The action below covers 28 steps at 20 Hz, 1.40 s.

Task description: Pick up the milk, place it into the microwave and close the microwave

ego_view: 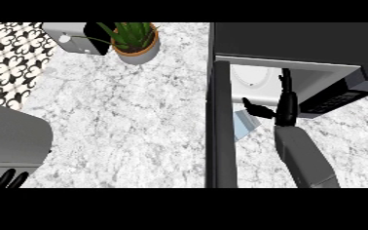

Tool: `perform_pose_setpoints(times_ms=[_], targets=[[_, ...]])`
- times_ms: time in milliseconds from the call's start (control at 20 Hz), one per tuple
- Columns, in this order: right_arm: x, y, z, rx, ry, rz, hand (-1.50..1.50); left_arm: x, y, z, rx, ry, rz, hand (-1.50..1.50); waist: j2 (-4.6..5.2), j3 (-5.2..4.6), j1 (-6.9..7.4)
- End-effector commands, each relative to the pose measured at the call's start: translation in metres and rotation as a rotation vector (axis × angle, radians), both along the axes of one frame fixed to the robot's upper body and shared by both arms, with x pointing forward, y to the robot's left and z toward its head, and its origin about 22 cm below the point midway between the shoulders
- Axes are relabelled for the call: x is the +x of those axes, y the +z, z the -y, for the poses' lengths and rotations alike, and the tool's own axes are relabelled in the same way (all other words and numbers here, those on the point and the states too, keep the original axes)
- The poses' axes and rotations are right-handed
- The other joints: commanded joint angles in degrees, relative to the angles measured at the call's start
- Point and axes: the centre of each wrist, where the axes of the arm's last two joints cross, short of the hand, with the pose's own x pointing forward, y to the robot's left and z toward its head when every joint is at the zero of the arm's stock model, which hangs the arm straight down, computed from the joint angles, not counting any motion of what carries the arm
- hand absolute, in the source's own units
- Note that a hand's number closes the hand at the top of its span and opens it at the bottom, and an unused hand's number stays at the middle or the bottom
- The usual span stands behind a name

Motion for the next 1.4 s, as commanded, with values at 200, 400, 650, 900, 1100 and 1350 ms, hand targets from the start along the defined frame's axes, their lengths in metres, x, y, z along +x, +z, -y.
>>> perform_pose_setpoints(times_ms=[200,400,650,900,1100,1350], targets=[[0.073,0.096,-0.001,-0.002,0.256,0.069,-1.50,0.003,-0.007,0.017,-0.021,-0.051,-0.013,-1.50,-0.83,-0.47,0.68],[0.068,0.094,0.006,0.101,0.362,0.032,-1.50,0.010,-0.018,0.025,-0.062,-0.112,-0.012,-1.50,-1.15,-0.53,-1.43],[0.055,0.080,0.008,0.257,0.541,0.014,-1.50,0.017,-0.026,0.039,-0.036,-0.229,-0.066,-1.50,-1.08,-0.41,-3.26],[0.046,0.067,0.015,0.445,0.620,0.040,-1.50,0.024,-0.030,0.058,0.017,-0.307,-0.080,-1.50,-1.45,-0.43,-3.95],[0.029,0.048,0.016,0.549,0.690,0.011,-1.50,0.047,-0.059,0.079,0.065,-0.333,-0.090,-1.50,-1.85,-0.56,-5.12],[-0.020,0.017,0.011,0.589,0.711,-0.023,-1.50,0.056,-0.071,0.099,0.111,-0.327,-0.087,-1.50,-2.24,-0.62,-6.12]])
